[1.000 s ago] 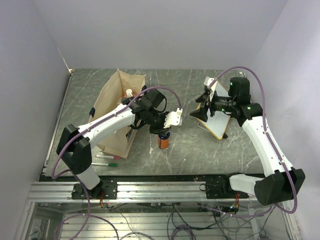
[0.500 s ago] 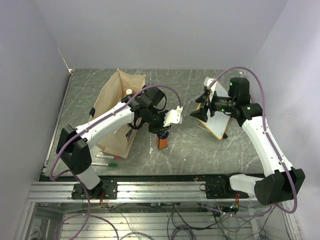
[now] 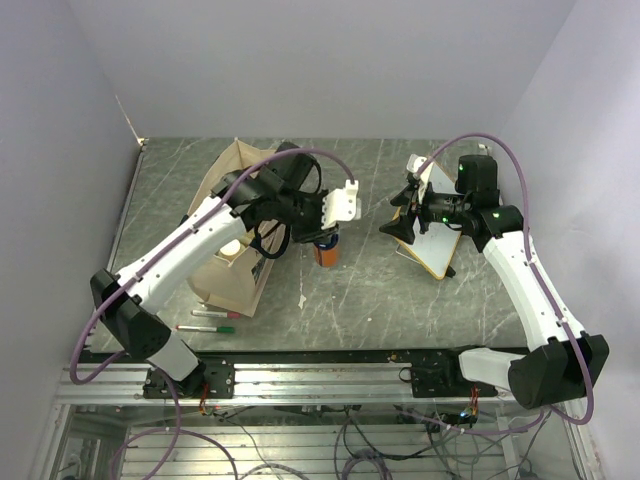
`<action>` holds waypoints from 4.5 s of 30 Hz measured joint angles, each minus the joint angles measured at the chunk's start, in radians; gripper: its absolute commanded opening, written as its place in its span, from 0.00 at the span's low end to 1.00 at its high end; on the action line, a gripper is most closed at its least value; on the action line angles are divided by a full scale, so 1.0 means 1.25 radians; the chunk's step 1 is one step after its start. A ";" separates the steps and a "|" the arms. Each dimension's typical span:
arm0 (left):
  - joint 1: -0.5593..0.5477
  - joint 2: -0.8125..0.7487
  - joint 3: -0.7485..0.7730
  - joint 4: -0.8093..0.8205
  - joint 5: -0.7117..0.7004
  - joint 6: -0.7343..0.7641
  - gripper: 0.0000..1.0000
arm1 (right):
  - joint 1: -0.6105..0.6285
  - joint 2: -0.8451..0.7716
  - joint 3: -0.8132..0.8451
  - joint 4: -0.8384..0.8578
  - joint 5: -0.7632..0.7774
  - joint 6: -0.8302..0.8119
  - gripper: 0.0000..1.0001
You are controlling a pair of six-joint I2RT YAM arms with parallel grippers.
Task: Place the personal care products into the canvas bag
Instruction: Pick up the care product from the center of the board, then place the care product in the canvas bag.
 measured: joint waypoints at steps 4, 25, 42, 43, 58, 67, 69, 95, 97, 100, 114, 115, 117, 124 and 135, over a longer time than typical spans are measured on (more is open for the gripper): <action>0.025 -0.006 0.066 -0.034 -0.010 -0.023 0.07 | 0.000 0.000 0.000 0.000 0.000 0.000 0.72; 0.255 -0.204 0.291 -0.080 -0.064 -0.254 0.07 | 0.000 0.000 0.000 0.000 0.000 0.000 0.72; 0.419 -0.314 -0.003 -0.059 -0.134 -0.375 0.07 | 0.000 0.000 0.000 0.002 -0.001 0.000 0.72; 0.428 -0.327 -0.022 -0.059 -0.136 -0.377 0.07 | 0.000 0.000 -0.001 0.004 -0.001 0.000 0.72; 0.457 -0.424 -0.174 -0.055 -0.152 -0.372 0.07 | 0.000 0.000 -0.013 0.014 -0.012 0.001 0.72; 0.458 -0.427 -0.201 -0.004 -0.151 -0.371 0.07 | 0.000 0.000 -0.013 0.017 -0.025 0.000 0.72; 0.458 -0.427 -0.204 0.001 -0.150 -0.369 0.07 | 0.000 0.001 -0.013 0.017 -0.028 0.000 0.72; 0.458 -0.443 -0.204 -0.018 -0.138 -0.355 0.07 | 0.426 0.594 0.569 0.200 -0.102 0.199 0.72; 0.458 -0.443 -0.204 -0.018 -0.138 -0.355 0.07 | 0.447 0.636 0.593 0.233 -0.114 0.249 0.72; 0.458 -0.443 -0.204 -0.018 -0.138 -0.355 0.07 | 0.471 0.693 0.629 0.271 -0.126 0.310 0.72; 0.464 -0.445 -0.209 -0.043 -0.135 -0.355 0.07 | 0.549 0.794 0.669 0.356 -0.196 0.466 0.63; 0.464 -0.446 -0.209 -0.044 -0.135 -0.355 0.07 | 0.552 0.795 0.669 0.366 -0.203 0.478 0.63; 0.464 -0.448 -0.209 -0.048 -0.134 -0.356 0.07 | 0.558 0.795 0.669 0.382 -0.212 0.495 0.62; 0.464 -0.461 -0.214 -0.054 -0.134 -0.362 0.07 | 0.562 0.795 0.637 0.454 -0.248 0.554 0.55; 0.468 -0.470 -0.250 -0.075 -0.137 -0.362 0.07 | 0.561 0.795 0.591 0.465 -0.259 0.585 0.54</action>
